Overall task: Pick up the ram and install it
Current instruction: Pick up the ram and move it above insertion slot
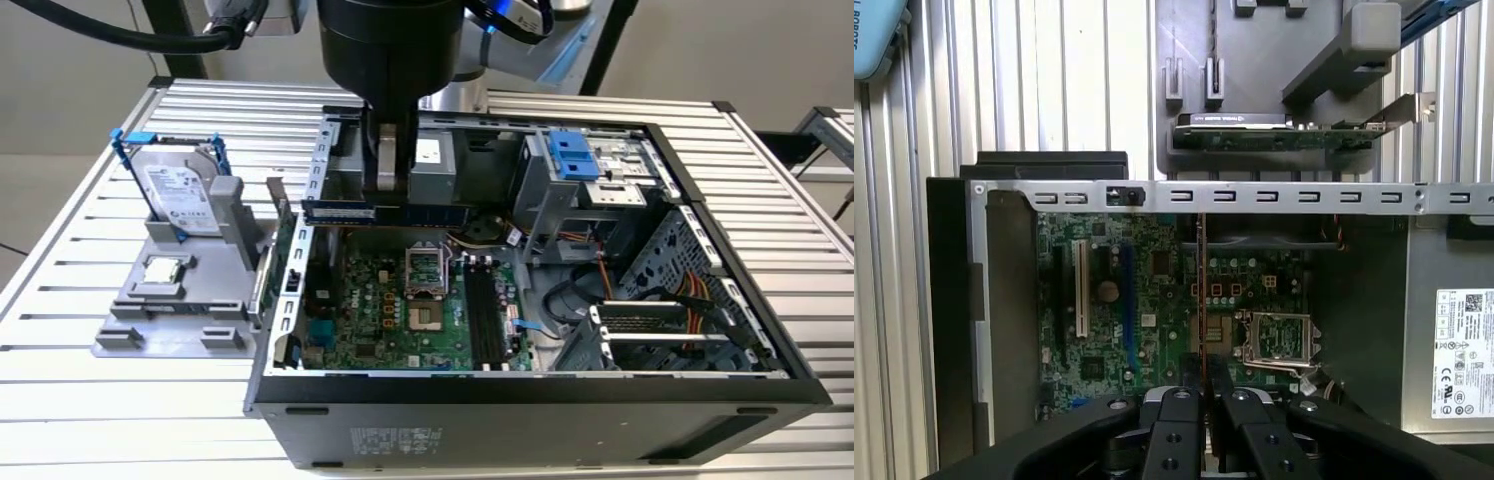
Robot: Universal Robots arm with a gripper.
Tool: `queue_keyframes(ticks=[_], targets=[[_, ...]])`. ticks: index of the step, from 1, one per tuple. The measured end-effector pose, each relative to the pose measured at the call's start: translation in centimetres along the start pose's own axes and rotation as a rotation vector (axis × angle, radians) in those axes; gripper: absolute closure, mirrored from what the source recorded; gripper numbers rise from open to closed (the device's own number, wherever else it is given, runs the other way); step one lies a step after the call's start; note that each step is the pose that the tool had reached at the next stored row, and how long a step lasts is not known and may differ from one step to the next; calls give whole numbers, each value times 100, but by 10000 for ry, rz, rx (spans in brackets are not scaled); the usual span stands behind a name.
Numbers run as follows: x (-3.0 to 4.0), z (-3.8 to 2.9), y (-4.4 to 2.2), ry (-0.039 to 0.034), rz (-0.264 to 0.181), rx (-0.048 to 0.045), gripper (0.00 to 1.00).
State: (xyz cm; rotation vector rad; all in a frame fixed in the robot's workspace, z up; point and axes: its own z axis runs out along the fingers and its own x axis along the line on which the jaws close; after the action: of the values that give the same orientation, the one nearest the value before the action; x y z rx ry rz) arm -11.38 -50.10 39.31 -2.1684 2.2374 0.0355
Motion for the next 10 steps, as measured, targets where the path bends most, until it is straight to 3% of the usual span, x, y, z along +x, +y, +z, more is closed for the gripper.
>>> queue_keyframes(ticks=[10], targets=[[-3, 0, -118, 2, 1, -18, 100]])
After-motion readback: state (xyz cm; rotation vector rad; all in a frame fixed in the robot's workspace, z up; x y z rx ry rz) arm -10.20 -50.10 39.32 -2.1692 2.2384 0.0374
